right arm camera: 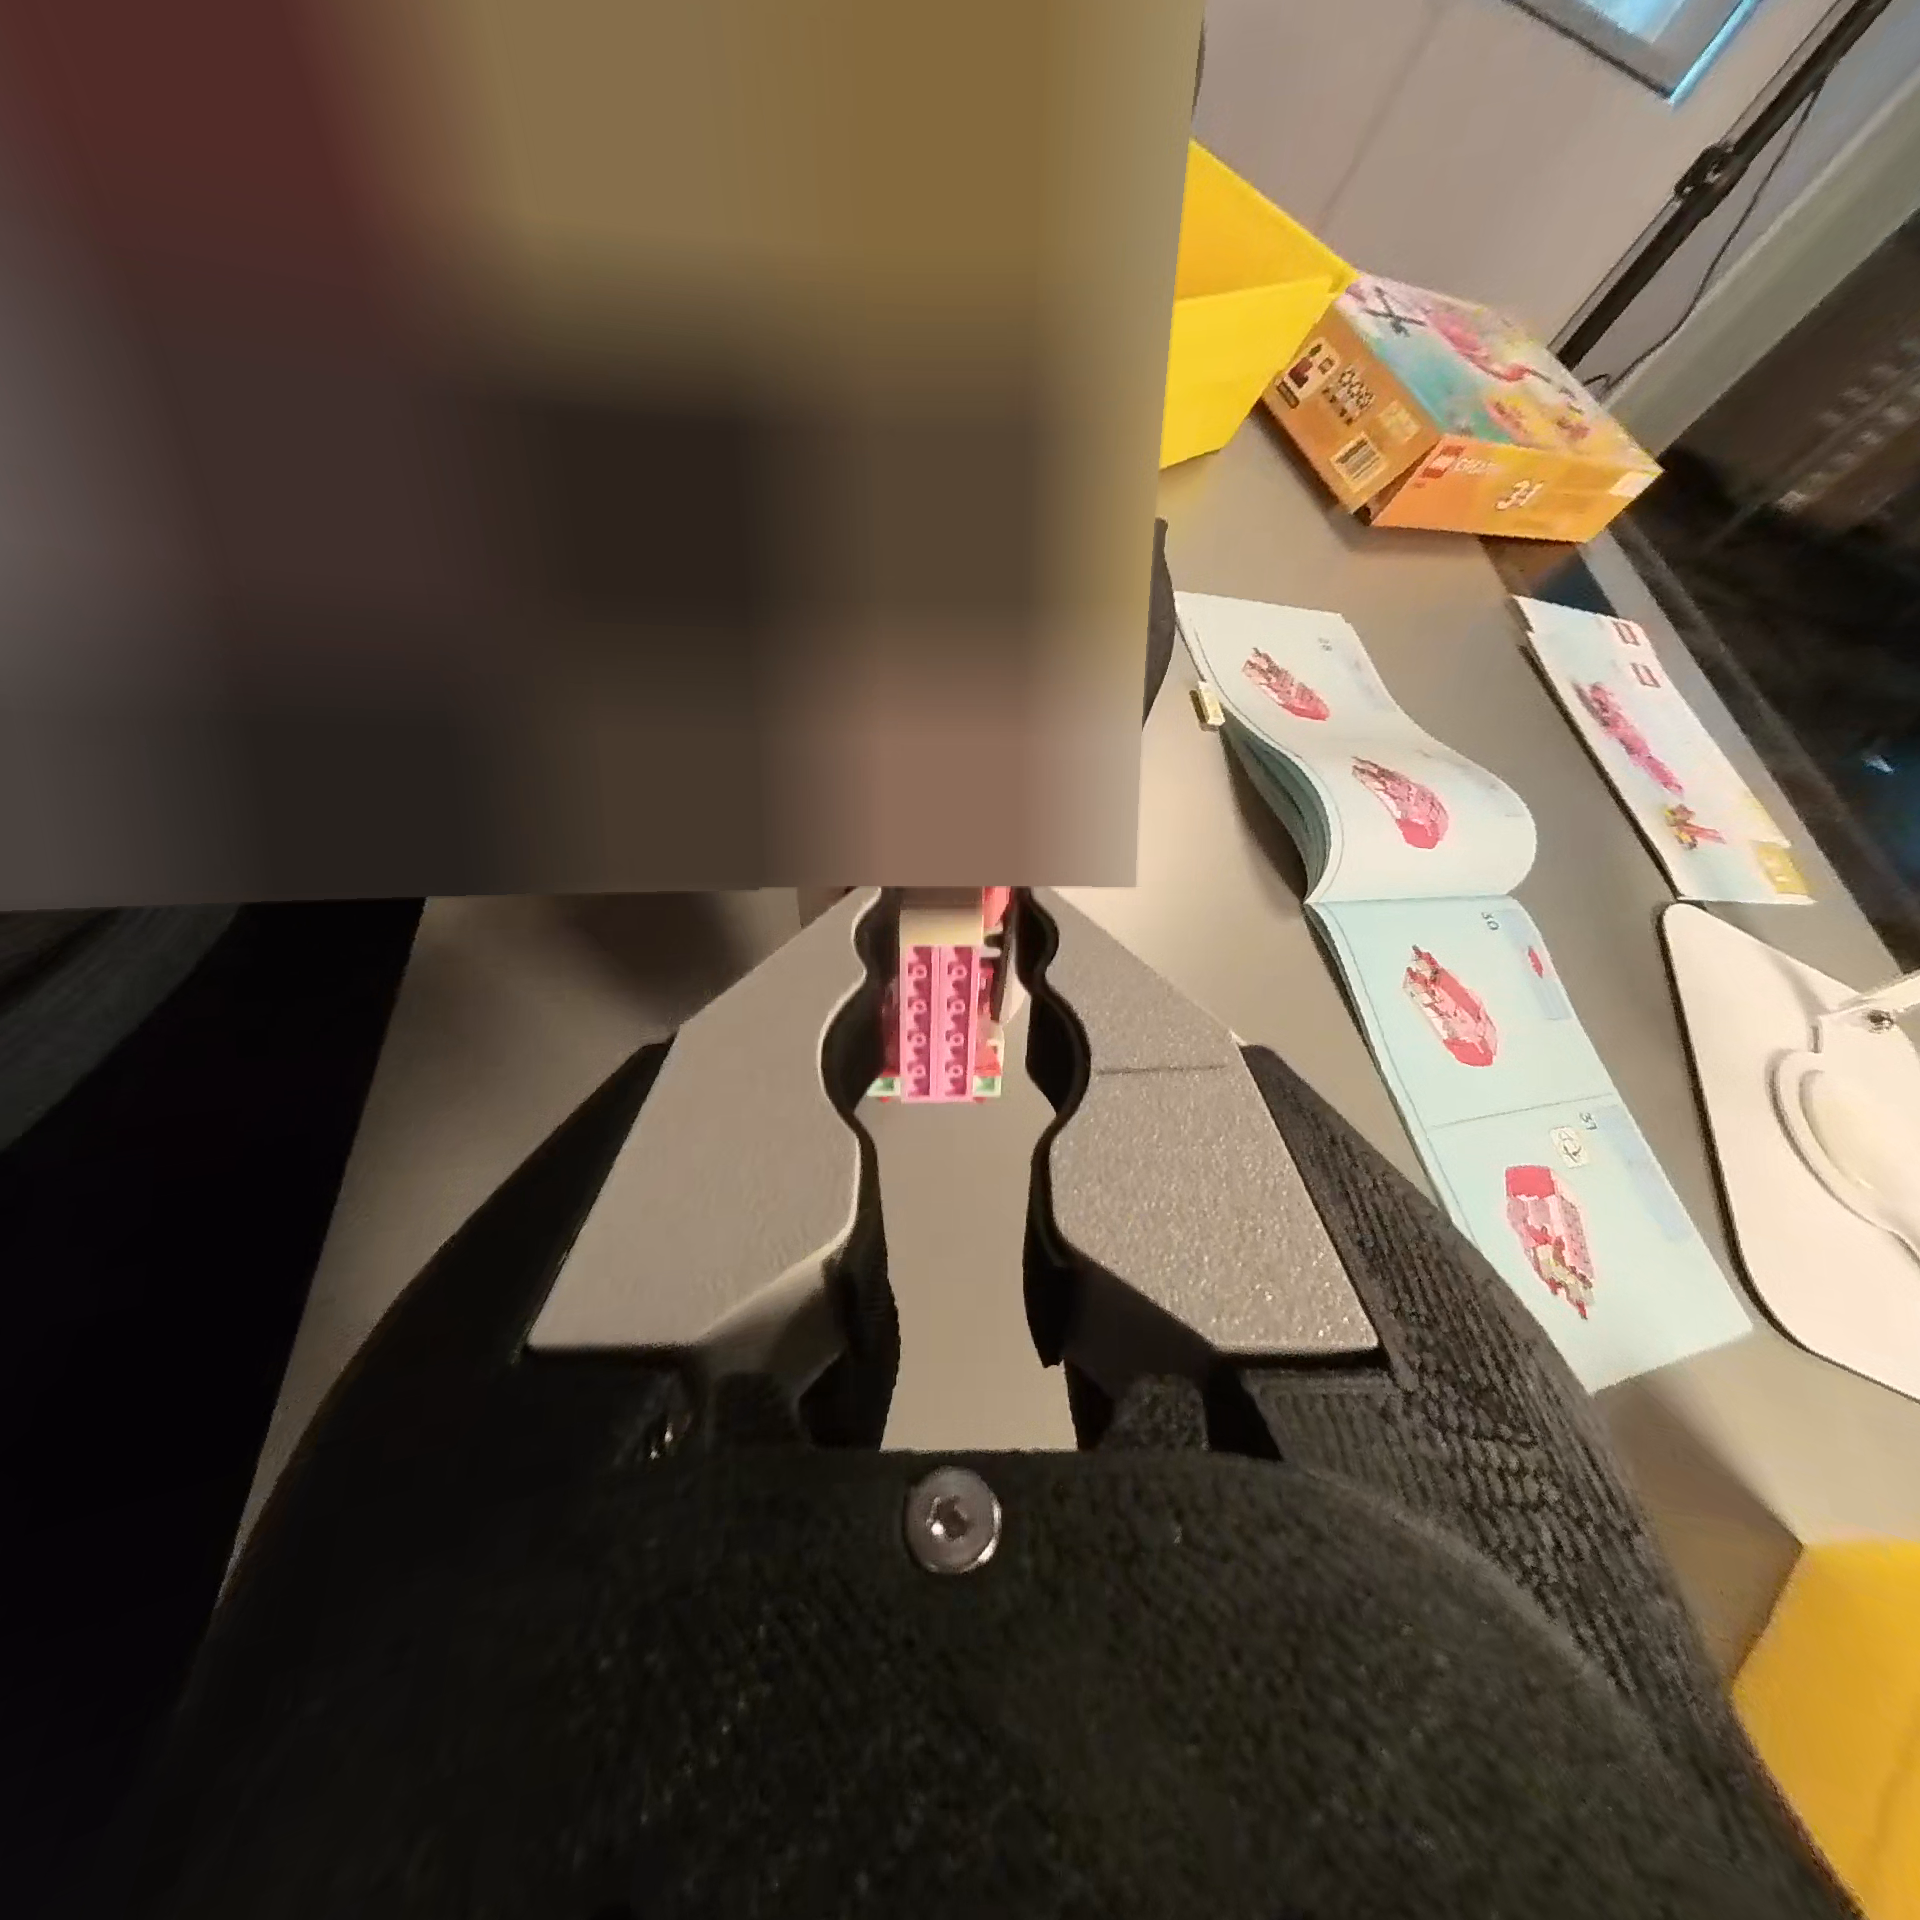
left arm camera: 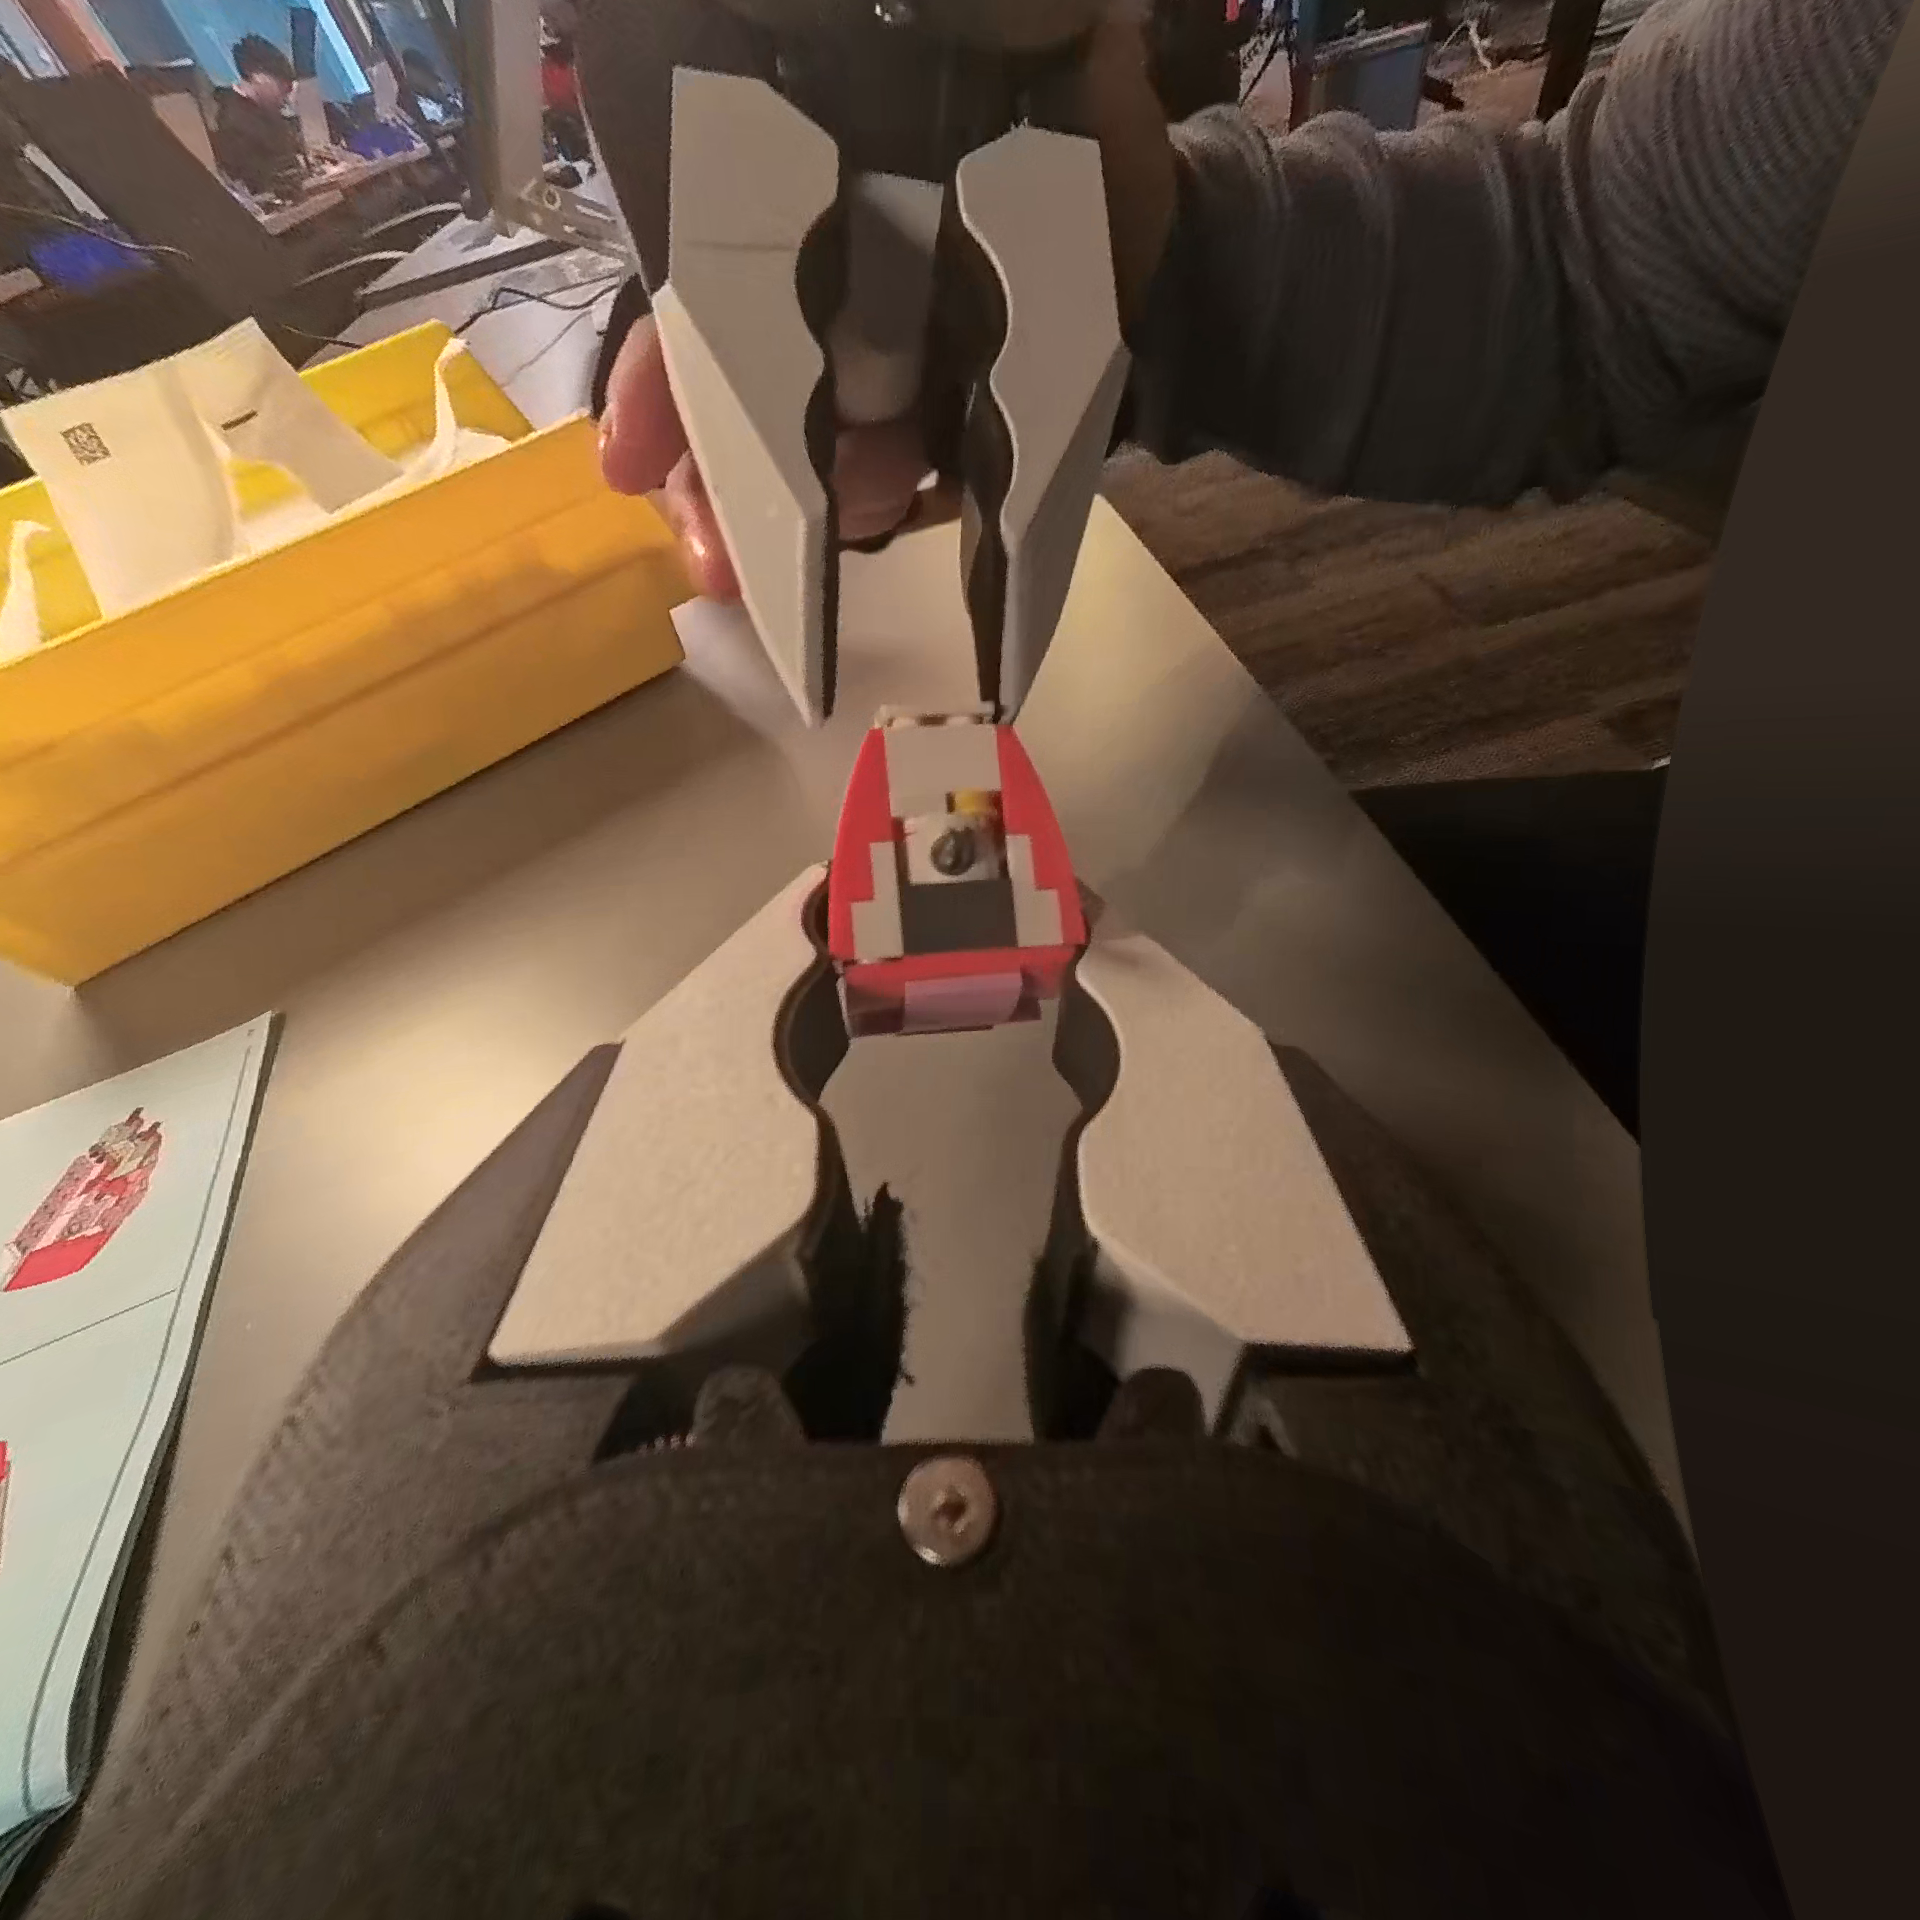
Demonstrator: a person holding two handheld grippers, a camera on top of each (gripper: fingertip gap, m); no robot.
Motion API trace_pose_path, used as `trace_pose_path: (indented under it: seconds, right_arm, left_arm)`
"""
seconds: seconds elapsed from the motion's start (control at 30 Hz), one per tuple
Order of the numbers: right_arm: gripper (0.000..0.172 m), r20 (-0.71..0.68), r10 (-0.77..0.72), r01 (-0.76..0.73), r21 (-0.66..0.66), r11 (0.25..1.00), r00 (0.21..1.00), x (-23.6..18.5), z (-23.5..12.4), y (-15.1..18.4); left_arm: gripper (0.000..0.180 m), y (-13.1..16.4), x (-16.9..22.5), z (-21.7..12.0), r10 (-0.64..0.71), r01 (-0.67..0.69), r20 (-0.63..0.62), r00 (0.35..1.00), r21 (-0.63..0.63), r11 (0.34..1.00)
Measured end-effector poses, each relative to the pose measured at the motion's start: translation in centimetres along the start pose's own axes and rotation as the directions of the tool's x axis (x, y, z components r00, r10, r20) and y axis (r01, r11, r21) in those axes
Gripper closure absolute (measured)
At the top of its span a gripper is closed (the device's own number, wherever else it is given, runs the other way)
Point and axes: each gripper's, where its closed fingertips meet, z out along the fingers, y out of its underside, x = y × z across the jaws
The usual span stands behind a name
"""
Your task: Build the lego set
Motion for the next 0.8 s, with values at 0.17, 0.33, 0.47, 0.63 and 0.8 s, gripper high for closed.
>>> trace_pose_path:
  seconds: [0.17,0.33,0.47,0.63,0.8]
  right_arm:
    - [0.160,0.029,0.018,-0.018,0.008,1.000,0.999,-0.2,-0.3,-0.3]
    - [0.160,0.062,0.043,-0.044,0.006,0.999,0.997,-0.4,-0.2,-0.3]
    - [0.160,0.063,0.052,-0.050,-0.030,0.998,0.997,-0.2,-0.1,0.1]
    - [0.160,0.040,0.037,-0.033,-0.093,0.995,0.999,0.0,-0.1,0.5]
    - [0.160,0.050,0.039,-0.033,-0.128,0.991,0.998,0.1,-0.1,0.7]
  left_arm:
    - [0.144,-0.4,0.0,-0.2,-0.008,0.008,-0.002,1.000,0.024,1.000]
    - [0.144,-0.3,0.2,-0.1,-0.005,0.005,-0.013,1.000,0.025,1.000]
    - [0.144,-0.1,0.0,-0.1,-0.014,0.014,-0.005,1.000,0.010,1.000]
    - [0.144,0.2,-0.4,0.1,-0.024,0.024,0.025,0.999,-0.014,1.000]
    - [0.144,0.3,-0.4,0.2,-0.016,0.017,0.039,0.999,-0.032,0.999]
